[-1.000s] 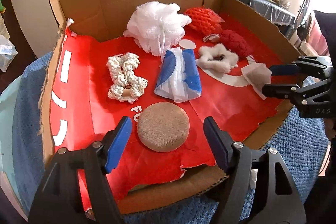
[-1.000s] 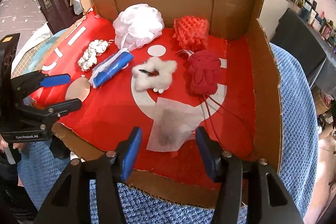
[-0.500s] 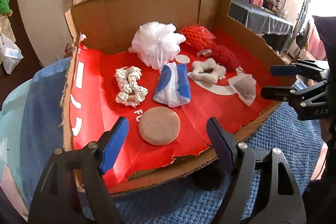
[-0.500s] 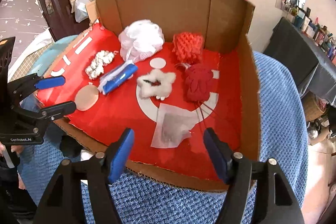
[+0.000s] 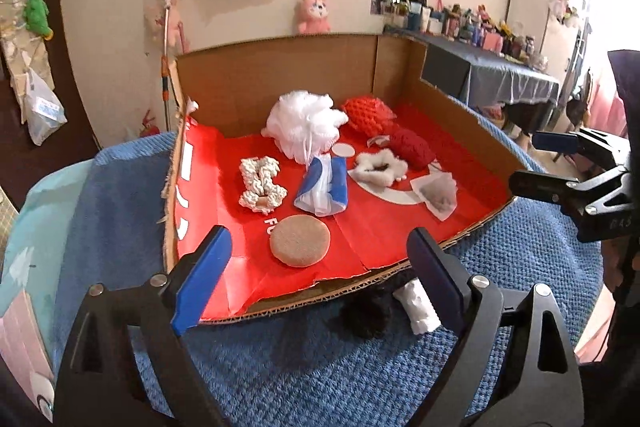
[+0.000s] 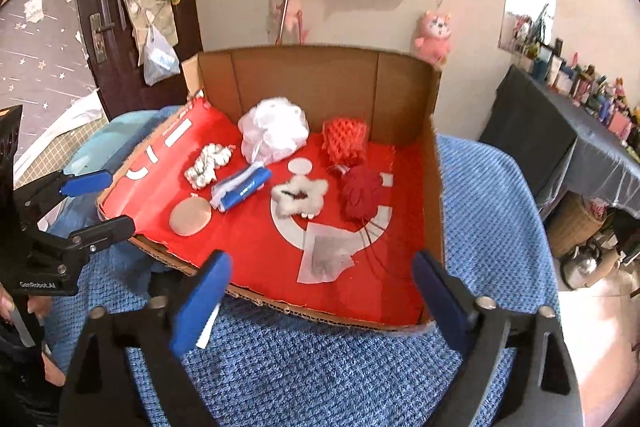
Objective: Organize soft objects
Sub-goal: 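Withdraw both tools from the box toward the black ball and white cloth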
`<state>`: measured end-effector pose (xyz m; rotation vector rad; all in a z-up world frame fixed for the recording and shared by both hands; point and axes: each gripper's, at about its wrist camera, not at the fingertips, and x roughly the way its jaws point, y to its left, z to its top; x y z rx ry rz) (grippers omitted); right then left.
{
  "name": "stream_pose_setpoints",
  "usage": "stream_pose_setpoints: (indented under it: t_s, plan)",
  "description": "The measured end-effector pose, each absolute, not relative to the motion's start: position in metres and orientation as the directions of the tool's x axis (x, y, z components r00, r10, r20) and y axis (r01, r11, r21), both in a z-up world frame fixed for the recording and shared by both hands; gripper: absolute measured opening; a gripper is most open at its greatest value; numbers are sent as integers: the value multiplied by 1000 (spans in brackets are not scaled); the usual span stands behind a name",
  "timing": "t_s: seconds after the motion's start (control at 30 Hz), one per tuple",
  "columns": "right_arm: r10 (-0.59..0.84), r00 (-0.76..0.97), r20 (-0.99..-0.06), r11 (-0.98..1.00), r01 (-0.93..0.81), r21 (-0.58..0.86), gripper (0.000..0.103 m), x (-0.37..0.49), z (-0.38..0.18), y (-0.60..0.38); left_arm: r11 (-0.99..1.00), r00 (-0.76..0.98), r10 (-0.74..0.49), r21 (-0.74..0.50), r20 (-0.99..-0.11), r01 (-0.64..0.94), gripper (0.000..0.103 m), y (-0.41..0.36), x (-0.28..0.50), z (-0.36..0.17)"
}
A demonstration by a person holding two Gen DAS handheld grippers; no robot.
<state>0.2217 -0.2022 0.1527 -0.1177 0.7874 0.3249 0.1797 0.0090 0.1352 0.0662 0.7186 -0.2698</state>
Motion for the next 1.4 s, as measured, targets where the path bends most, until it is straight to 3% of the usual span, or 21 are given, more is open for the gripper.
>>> stream_pose_setpoints:
  t_s: [0.2, 0.7, 1.07, 1.4]
  plan:
    - [240, 718, -653, 946, -323, -7, 103, 195, 163, -199, 974, 767, -194, -28, -611, 224, 95, 10, 157, 145]
    - [234, 821, -520, 966, -259, 25, 103, 137, 148, -203, 985, 820, -160, -32, -549, 170, 97, 6, 108, 128]
    - [260, 765, -590, 959, -277, 63, 103, 135, 112, -197, 984, 772, -161, -36, -615, 176, 97, 5, 108, 96]
    - [398, 639, -658, 908, -377, 183, 103, 159, 86, -183, 959, 704, -254, -77, -664, 274, 93, 9, 123, 82]
